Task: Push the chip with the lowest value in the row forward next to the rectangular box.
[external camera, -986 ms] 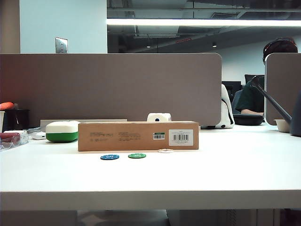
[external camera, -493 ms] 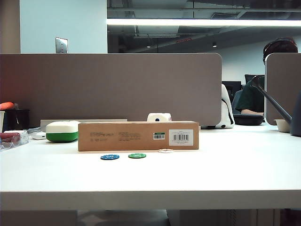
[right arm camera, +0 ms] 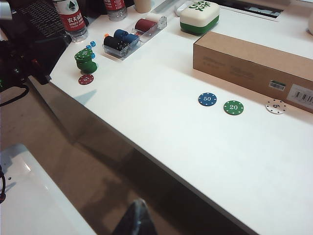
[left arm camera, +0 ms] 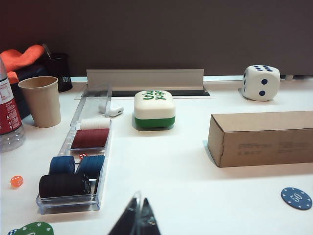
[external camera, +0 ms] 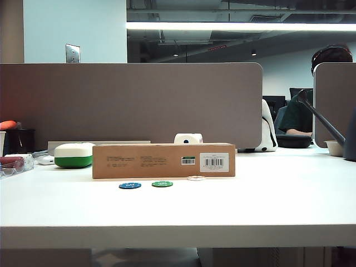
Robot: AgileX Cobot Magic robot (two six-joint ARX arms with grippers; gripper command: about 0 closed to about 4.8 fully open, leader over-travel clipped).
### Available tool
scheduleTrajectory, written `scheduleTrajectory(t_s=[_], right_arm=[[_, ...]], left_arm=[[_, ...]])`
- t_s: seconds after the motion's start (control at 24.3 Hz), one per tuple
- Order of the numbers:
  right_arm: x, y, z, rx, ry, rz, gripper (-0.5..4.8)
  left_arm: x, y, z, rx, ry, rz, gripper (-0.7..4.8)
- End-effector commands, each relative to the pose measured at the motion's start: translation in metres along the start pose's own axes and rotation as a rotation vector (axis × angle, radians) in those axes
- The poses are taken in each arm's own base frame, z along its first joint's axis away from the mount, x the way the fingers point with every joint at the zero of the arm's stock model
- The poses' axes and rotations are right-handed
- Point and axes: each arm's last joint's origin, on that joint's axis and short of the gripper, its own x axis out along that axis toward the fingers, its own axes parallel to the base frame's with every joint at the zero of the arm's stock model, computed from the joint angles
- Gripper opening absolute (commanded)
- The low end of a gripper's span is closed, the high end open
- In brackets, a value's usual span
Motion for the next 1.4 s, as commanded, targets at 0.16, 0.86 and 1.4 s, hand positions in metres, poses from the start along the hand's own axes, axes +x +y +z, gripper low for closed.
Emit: scheduleTrajectory(t_s=[0.16, 0.86, 1.4], right_arm=[[0.000, 0.000, 0.002, 0.011, -0.011, 0.001, -0.06], [-0.004, -0.018, 0.008, 0.088, -0.071, -0.067, -0.06], [-0.007, -0.101, -0.005, 0.251, -0.323, -0.342, -0.06]], left_arm=[[0.000, 0.000, 0.003, 0.004, -0.017, 0.004, -0.05], [0.000, 0.000, 0.003, 0.004, -0.016, 0.004, -0.05], [0.000, 0.000, 0.003, 0.004, -0.016, 0.001, -0.05]])
